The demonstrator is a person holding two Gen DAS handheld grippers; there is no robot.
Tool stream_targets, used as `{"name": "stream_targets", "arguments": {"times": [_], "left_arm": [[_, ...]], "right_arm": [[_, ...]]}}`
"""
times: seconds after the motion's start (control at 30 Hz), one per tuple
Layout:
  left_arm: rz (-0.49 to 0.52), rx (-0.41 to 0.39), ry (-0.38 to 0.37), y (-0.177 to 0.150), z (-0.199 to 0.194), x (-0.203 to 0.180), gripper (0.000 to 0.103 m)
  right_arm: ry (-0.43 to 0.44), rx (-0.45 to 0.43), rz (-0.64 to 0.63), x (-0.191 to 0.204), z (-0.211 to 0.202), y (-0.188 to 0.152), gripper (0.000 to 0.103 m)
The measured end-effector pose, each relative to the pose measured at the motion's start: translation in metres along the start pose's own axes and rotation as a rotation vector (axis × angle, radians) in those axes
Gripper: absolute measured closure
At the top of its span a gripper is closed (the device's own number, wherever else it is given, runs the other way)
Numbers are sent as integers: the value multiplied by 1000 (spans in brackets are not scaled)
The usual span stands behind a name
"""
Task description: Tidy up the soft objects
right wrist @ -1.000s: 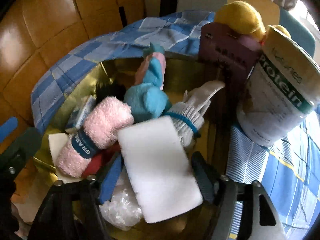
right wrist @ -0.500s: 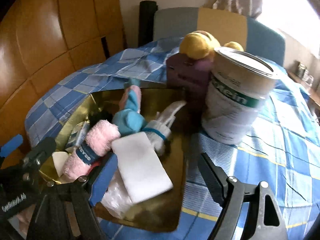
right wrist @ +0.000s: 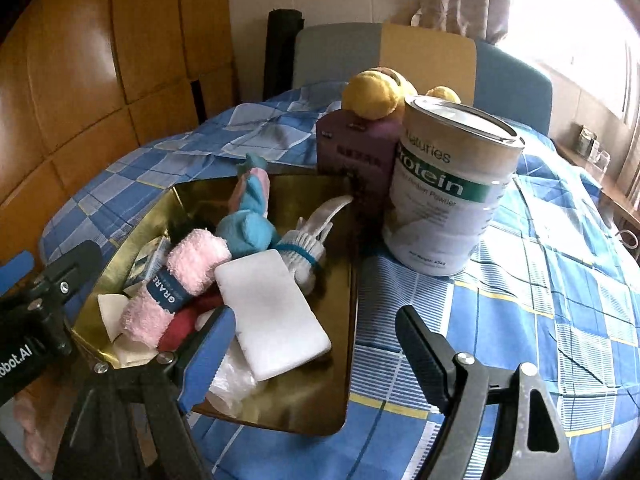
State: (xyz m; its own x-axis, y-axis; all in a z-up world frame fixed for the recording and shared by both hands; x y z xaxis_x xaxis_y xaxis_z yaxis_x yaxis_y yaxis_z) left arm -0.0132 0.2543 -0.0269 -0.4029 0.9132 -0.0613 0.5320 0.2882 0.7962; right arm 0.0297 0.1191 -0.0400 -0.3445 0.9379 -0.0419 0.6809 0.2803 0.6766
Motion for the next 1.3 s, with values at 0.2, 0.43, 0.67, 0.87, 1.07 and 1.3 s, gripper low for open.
{"name": "stream_targets", "arguments": {"times": [0.2, 0.43, 0.67, 0.87, 1.07, 1.3], "left_arm": [[-4, -2, 1, 0, 0, 1, 0], [-10, -4, 10, 0, -1, 5, 0], [-16, -1, 15, 0, -1, 7, 0], [-19, -3, 14, -1, -1, 7, 0], [-20, 4, 13, -2, -2, 6, 0], [-20, 0, 12, -2, -3, 6, 0]], "right_arm": [[0, -1, -2, 2, -1, 0, 19], [2, -6, -5, 2, -2, 1, 19], [2, -4, 2, 3, -1, 1, 19], [3, -3, 2, 2, -2, 0, 19], [2, -4, 3, 2, -2, 0, 19], [1, 1, 7, 1, -3, -1, 19]]}}
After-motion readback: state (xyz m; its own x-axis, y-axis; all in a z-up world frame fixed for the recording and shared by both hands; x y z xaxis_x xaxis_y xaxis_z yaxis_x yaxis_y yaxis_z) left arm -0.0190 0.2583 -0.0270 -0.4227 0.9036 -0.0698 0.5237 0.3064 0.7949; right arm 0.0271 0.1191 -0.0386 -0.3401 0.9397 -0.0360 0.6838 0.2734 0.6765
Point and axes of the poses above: each gripper's, at about its wrist camera, not at the fingertips, and z roughly the way its jaws point, x to its left, y to its top, the point moved 10 cm from there along z, roughly the way its jaws point, and after that the axes turned 5 degrees about -y, right-handed, at the moved point
